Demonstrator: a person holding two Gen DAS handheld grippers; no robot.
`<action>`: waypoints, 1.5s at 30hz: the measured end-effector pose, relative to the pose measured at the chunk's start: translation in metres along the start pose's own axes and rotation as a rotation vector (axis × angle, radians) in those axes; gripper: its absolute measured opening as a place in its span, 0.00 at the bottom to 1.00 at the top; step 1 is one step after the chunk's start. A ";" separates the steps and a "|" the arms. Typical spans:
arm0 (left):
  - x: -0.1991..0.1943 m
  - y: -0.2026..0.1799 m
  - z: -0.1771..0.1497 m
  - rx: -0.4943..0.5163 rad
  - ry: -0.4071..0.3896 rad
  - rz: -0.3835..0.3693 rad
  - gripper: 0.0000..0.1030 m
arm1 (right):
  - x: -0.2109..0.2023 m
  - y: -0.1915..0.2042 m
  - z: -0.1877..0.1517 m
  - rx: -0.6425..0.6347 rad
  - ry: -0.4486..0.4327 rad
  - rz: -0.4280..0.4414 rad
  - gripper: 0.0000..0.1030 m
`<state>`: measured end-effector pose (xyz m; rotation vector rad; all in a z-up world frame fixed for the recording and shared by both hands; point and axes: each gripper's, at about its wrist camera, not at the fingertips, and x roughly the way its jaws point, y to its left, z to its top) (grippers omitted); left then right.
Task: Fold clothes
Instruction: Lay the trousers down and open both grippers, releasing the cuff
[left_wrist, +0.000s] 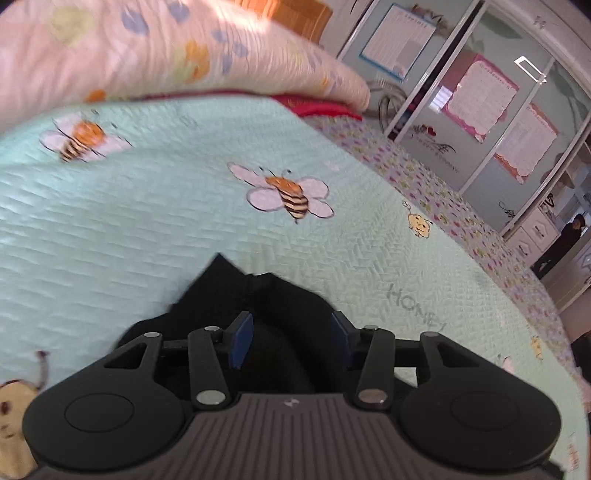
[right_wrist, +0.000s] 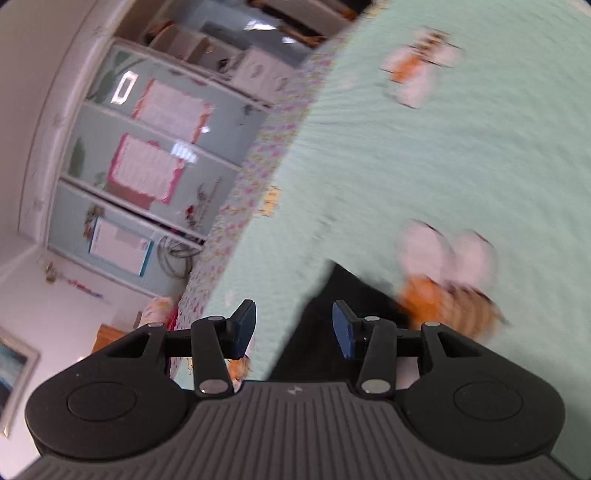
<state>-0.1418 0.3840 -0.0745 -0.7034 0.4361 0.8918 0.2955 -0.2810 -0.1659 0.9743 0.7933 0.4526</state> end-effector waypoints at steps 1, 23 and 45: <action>-0.013 0.006 -0.010 0.010 -0.018 0.019 0.48 | -0.005 -0.011 -0.008 0.031 0.006 -0.001 0.46; 0.025 0.087 -0.050 -0.445 0.152 -0.072 0.57 | -0.022 -0.040 -0.081 0.130 0.022 0.029 0.58; 0.016 0.144 -0.031 -0.693 0.097 -0.264 0.68 | -0.014 -0.027 -0.100 0.098 0.051 -0.045 0.58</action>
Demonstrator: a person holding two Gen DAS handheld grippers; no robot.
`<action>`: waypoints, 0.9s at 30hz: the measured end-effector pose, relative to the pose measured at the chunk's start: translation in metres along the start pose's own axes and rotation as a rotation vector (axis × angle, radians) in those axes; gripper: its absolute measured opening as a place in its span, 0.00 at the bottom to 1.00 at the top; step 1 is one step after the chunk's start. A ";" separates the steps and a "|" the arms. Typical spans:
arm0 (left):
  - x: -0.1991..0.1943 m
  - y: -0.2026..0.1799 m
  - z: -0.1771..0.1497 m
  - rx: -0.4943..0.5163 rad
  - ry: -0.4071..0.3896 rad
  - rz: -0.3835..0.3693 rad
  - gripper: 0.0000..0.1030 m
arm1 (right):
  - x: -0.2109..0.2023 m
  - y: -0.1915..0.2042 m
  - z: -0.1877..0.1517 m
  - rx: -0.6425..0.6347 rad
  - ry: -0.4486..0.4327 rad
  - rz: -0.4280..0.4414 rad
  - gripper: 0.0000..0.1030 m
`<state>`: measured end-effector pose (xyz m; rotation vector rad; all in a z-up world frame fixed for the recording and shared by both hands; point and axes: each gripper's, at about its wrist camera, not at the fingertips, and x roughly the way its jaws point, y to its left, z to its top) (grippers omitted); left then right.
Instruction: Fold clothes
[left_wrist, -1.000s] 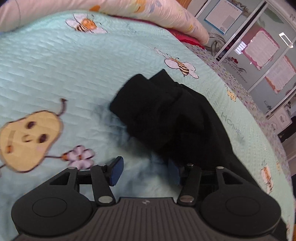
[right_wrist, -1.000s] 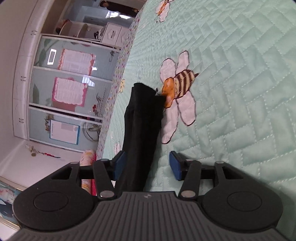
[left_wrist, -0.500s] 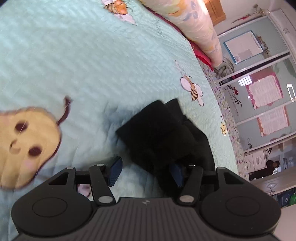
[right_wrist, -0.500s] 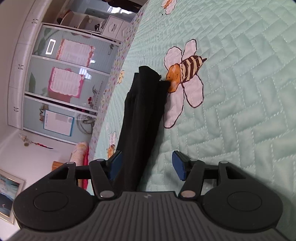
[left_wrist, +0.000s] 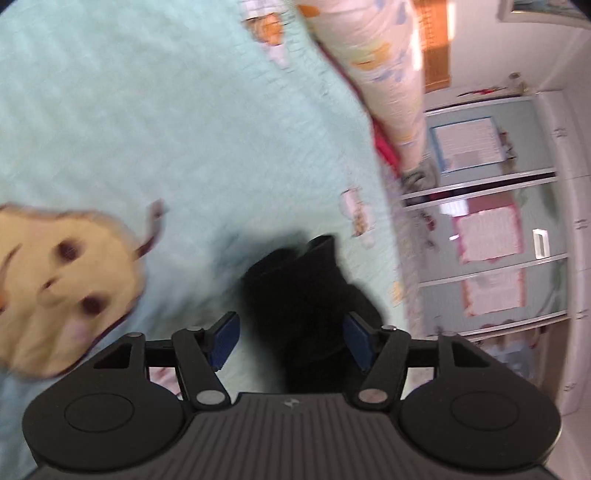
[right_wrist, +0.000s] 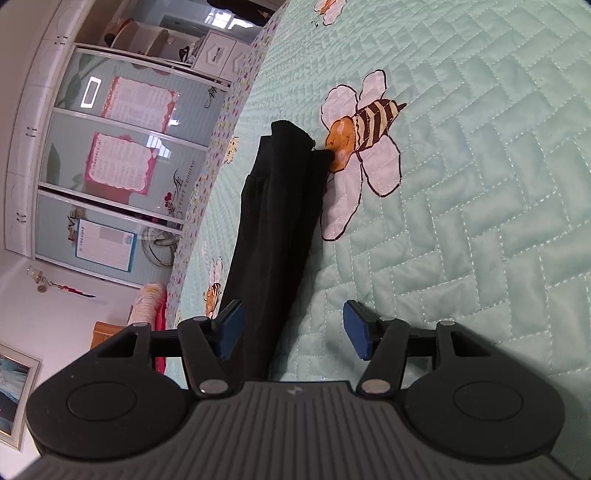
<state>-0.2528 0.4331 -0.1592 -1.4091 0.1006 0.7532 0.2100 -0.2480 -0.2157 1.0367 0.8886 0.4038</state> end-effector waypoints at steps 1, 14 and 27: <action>0.008 -0.004 0.001 -0.001 0.018 0.014 0.69 | 0.000 -0.001 0.000 0.004 -0.003 0.003 0.58; -0.018 -0.024 -0.012 0.363 -0.087 -0.067 0.27 | -0.001 -0.005 -0.001 0.021 -0.008 0.018 0.58; -0.029 0.025 -0.022 0.150 -0.084 -0.021 0.72 | -0.007 0.067 -0.042 -0.241 0.076 0.075 0.59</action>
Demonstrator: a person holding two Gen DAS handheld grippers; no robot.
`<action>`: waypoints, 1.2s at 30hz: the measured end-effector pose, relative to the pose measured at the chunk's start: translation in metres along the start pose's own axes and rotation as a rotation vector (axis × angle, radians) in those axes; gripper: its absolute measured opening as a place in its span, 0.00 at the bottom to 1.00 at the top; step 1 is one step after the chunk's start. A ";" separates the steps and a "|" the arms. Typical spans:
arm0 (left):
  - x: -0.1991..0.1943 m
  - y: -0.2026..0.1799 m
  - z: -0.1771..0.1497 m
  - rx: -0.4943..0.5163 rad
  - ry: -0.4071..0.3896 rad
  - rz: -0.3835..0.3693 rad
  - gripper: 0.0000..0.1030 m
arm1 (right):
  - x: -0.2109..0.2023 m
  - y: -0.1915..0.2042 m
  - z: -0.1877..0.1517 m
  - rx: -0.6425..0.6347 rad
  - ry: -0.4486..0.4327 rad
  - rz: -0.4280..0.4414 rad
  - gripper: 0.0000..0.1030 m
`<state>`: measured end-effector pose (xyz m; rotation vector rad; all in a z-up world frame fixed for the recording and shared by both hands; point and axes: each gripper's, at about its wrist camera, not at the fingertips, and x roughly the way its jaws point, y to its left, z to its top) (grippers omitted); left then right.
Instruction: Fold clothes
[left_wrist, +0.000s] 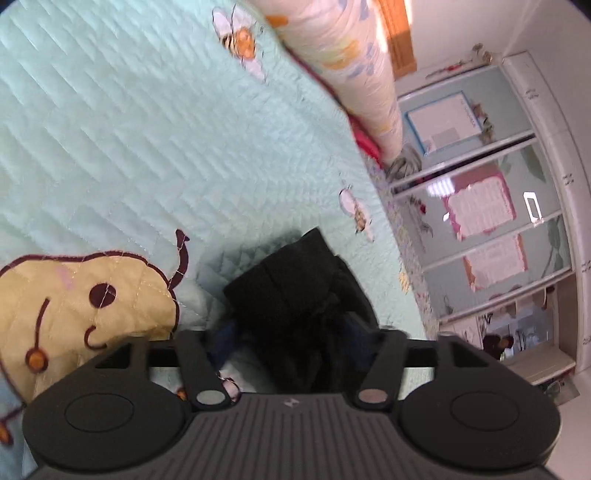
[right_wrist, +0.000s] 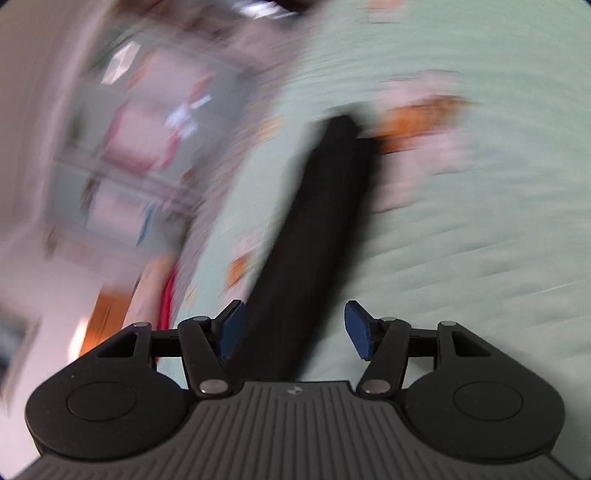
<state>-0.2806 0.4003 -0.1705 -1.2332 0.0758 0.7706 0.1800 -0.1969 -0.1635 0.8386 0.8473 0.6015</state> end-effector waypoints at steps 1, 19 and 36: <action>-0.005 0.001 -0.003 -0.011 -0.016 -0.011 0.72 | 0.004 0.025 -0.009 -0.087 0.034 0.031 0.59; -0.090 0.044 -0.017 -0.086 -0.280 -0.046 0.72 | 0.285 0.345 -0.446 -1.091 0.698 0.215 0.54; -0.045 -0.035 -0.015 0.136 -0.180 -0.223 0.72 | 0.309 0.329 -0.371 -0.695 0.784 0.201 0.53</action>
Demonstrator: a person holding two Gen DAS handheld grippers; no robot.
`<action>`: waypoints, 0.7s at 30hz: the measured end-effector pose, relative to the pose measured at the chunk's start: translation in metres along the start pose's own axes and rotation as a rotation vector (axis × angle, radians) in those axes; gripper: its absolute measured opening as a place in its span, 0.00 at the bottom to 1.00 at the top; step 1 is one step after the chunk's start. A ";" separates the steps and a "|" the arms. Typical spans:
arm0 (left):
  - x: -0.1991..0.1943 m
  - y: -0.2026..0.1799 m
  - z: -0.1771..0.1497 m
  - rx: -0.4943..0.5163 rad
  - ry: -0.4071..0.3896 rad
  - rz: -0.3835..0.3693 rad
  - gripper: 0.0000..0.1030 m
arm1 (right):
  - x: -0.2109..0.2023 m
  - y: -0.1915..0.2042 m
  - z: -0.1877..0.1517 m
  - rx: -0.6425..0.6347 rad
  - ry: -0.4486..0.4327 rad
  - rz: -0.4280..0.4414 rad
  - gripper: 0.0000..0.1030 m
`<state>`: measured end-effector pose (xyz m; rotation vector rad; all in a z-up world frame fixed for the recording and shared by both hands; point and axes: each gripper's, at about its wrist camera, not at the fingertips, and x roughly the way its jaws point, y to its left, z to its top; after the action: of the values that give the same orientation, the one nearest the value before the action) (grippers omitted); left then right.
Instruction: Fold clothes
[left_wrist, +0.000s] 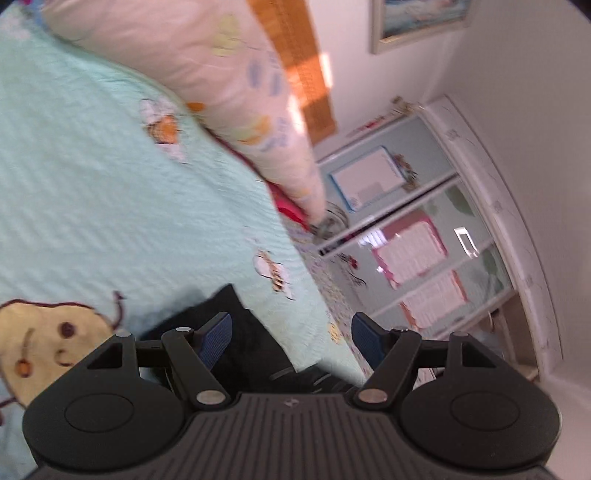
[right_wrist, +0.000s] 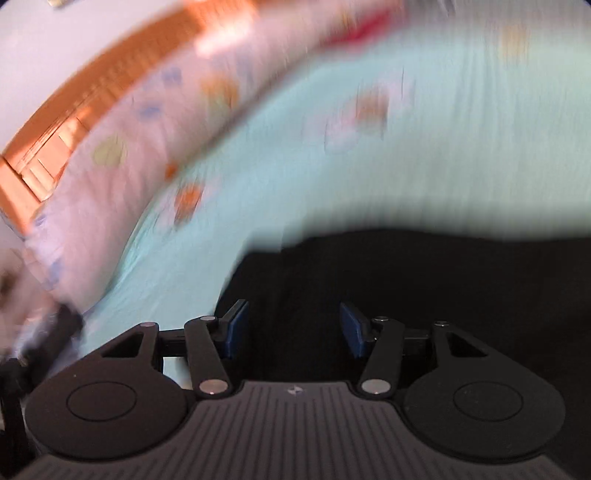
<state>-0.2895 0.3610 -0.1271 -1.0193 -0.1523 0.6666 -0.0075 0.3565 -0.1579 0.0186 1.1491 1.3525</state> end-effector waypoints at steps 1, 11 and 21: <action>0.005 0.000 -0.003 0.013 0.018 0.000 0.72 | -0.002 -0.002 -0.007 -0.006 0.001 0.011 0.52; 0.050 0.028 -0.027 0.001 0.185 0.014 0.71 | -0.054 0.007 0.029 0.001 -0.227 0.053 0.54; 0.035 0.044 -0.026 -0.036 0.233 -0.034 0.62 | 0.066 0.060 0.040 -0.431 0.278 -0.093 0.55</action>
<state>-0.2701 0.3776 -0.1838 -1.1187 0.0220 0.5113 -0.0393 0.4474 -0.1436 -0.5421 1.0475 1.5256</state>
